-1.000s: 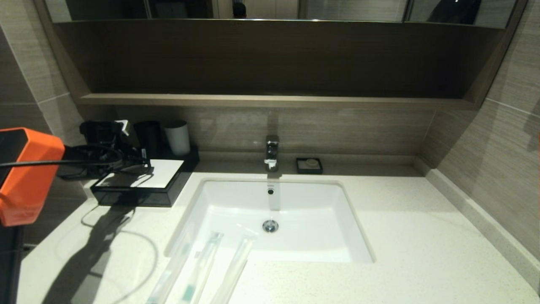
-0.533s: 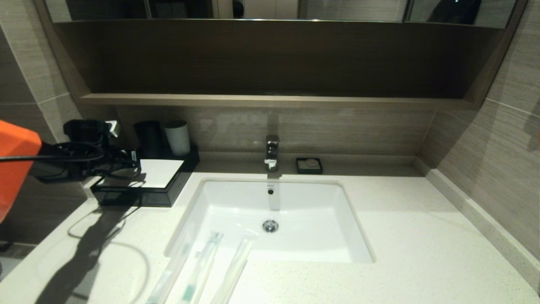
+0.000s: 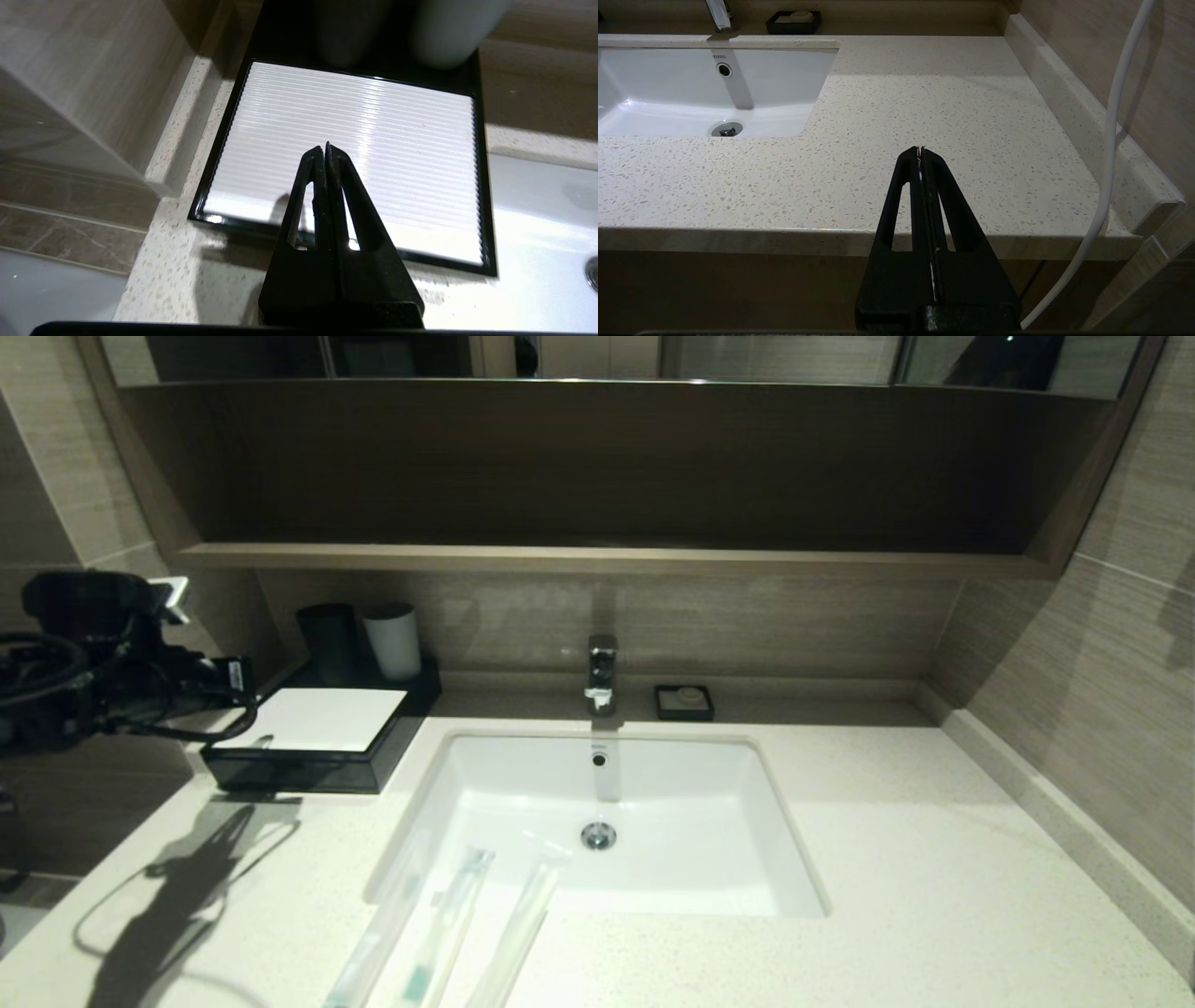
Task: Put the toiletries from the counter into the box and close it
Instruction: Open the drawer
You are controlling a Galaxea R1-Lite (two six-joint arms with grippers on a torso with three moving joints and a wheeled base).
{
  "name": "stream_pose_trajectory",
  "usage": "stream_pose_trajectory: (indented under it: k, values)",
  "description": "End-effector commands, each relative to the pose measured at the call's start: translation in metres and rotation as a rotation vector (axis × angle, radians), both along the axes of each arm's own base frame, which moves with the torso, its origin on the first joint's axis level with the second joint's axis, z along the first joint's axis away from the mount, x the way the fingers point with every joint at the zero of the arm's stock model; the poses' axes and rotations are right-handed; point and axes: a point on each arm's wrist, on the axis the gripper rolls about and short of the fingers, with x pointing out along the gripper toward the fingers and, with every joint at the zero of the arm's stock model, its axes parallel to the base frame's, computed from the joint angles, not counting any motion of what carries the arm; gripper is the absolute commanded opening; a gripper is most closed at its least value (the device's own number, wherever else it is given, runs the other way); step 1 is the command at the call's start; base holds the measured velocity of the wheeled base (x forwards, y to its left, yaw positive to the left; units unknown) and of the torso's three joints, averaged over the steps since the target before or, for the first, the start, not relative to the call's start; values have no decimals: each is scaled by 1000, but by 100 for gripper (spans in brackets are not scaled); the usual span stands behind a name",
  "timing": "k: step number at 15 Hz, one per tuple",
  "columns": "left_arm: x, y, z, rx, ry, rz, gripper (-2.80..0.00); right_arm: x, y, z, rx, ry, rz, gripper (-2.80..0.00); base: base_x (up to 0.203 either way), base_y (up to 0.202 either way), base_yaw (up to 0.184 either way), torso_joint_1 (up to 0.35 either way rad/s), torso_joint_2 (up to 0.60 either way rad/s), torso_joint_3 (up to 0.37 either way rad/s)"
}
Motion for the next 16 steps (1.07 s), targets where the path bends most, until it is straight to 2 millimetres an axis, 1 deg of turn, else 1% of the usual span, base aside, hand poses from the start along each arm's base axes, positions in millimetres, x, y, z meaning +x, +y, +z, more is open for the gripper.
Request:
stream_pose_trajectory:
  k: [1,3,9,13,16]
  values:
    - [-40,-12,28,28,-65,-10,-280,0,0,0,0,-1,0,-280,0,0,0,0,0,0]
    - [-58,-18,36,37,-86,-21,-280,0,0,0,0,-1,0,-280,0,0,0,0,0,0]
    - [-102,-51,35,89,-78,-134,-280,0,0,0,0,-1,0,-280,0,0,0,0,0,0]
    - [-123,-77,27,75,-33,-231,-280,0,0,0,0,-1,0,-280,0,0,0,0,0,0]
    - [-140,-88,26,56,29,-280,-280,0,0,0,0,-1,0,-280,0,0,0,0,0,0]
